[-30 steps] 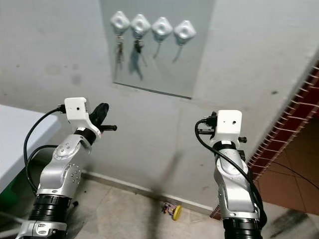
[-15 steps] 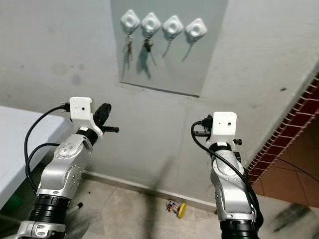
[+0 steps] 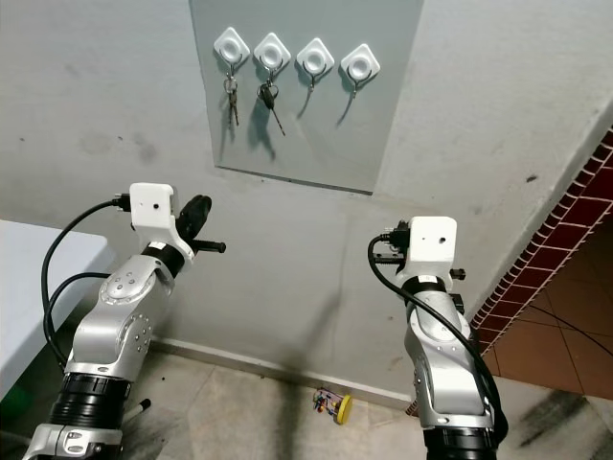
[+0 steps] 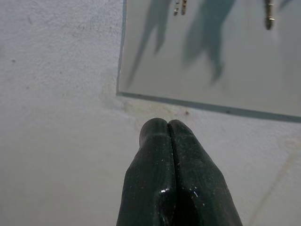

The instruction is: Hang keys on a hook

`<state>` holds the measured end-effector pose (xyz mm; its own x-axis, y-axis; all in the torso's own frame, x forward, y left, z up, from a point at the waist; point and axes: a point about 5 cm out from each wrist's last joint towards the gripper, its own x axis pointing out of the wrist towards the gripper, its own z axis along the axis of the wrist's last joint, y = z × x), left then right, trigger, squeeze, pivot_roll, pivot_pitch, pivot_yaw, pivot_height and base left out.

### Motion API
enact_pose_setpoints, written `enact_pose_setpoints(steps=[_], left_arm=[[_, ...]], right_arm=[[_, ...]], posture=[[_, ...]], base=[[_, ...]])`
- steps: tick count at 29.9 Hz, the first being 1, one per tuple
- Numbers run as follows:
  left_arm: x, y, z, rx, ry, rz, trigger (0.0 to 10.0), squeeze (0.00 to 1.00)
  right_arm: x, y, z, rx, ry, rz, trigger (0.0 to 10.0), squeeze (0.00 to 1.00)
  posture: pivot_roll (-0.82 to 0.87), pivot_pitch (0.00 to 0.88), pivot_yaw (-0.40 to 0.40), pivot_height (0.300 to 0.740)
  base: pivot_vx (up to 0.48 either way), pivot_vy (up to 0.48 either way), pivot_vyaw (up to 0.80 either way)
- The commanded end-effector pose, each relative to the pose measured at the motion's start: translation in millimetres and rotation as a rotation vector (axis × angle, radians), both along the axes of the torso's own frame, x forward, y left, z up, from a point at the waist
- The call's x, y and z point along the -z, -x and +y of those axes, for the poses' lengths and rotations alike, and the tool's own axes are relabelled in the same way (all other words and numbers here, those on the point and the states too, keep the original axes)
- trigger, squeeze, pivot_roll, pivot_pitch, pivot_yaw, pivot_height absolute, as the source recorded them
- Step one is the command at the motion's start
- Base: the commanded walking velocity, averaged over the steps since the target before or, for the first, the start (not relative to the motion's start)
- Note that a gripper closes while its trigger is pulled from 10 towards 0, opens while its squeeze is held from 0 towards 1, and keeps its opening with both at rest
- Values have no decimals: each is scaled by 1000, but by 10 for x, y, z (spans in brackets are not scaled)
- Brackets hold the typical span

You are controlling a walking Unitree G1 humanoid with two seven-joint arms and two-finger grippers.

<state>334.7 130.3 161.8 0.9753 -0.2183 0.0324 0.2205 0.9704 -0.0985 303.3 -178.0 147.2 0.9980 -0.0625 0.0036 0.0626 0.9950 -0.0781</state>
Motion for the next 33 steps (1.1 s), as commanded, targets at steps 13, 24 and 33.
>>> enact_pose_setpoints(steps=[13,24,33], left_arm=[[-176,2,7,-48,-37,-78,10000,0],[-371,110,-186,107,-104,-193,10000,0],[-424,191,-375,277,-119,-221,10000,0]], right_arm=[[-76,21,45,-43,26,-35,10000,0],[-134,40,79,-124,35,-74,10000,0],[-362,15,171,-314,12,-183,10000,0]], posture=[[-55,65,-31,740],[-55,69,-35,740],[-58,69,-30,740]], base=[[101,0,0],[0,0,0],[0,0,0]])
